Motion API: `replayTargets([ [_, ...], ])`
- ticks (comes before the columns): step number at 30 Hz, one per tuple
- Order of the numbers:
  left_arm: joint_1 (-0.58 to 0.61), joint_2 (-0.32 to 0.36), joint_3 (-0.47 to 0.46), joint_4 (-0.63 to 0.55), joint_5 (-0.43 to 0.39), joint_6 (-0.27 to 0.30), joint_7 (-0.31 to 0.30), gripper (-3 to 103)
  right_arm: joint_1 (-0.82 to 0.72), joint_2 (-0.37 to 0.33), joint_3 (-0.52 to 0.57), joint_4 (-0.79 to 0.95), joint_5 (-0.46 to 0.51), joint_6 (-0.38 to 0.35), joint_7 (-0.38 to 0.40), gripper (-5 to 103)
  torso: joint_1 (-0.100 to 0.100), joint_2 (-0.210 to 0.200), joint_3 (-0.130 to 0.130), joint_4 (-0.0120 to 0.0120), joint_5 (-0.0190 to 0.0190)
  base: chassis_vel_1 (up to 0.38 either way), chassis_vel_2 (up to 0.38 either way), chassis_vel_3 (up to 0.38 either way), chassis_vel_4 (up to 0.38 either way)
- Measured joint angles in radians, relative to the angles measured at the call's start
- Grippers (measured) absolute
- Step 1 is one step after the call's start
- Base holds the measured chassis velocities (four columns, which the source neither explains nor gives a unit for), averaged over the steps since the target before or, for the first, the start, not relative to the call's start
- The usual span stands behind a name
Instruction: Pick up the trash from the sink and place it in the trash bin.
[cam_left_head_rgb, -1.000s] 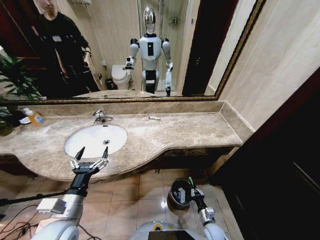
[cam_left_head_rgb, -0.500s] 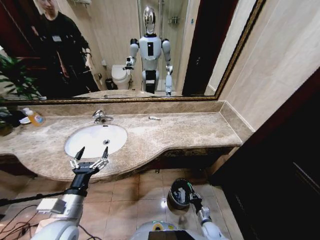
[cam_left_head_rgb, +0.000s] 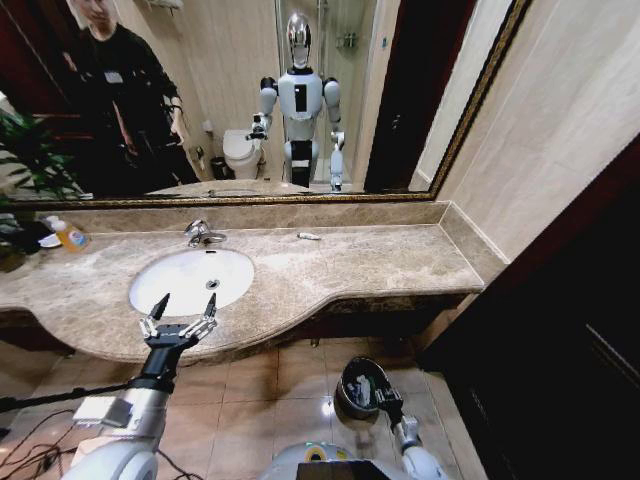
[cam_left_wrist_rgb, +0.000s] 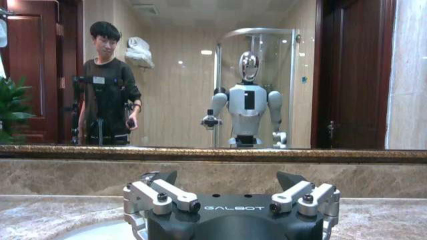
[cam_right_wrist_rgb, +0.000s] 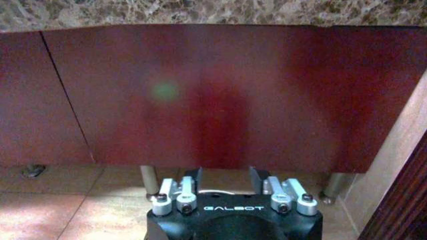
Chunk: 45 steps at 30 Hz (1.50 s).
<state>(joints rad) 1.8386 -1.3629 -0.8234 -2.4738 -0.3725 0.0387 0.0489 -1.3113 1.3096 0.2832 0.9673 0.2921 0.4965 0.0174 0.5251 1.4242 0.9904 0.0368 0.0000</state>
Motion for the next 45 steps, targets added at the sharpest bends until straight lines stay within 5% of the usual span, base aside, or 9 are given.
replayTargets([
  [15, 0.000, 0.000, 0.000, 0.000, 0.000, 0.000, 0.000, 100, -0.018, 0.006, -0.005, 0.074, -0.014, -0.026, 0.014, 99, 0.000, 0.000, 0.000, 0.0000, 0.0000, 0.000, 0.000, 0.000, 0.000],
  [32, 0.000, 0.000, 0.000, 0.000, 0.000, 0.000, 0.000, 100, -0.038, -0.008, 0.004, 0.122, -0.015, -0.038, 0.026, 100, 0.000, 0.000, 0.000, 0.0000, 0.0002, 0.000, 0.000, 0.000, 0.000],
  [38, 0.000, 0.000, 0.000, 0.000, 0.000, 0.000, 0.000, 100, -0.126, -0.068, 0.041, 0.360, 0.054, -0.130, 0.029, 100, 0.000, 0.000, 0.000, 0.0000, -0.0001, 0.000, 0.000, 0.000, 0.000],
  [45, 0.000, 0.000, 0.000, 0.000, 0.000, 0.000, 0.000, 100, -0.225, -0.047, 0.159, 0.677, 0.027, -0.249, 0.017, 100, 0.000, 0.000, 0.000, -0.0001, 0.0004, 0.000, 0.000, 0.000, 0.000],
])
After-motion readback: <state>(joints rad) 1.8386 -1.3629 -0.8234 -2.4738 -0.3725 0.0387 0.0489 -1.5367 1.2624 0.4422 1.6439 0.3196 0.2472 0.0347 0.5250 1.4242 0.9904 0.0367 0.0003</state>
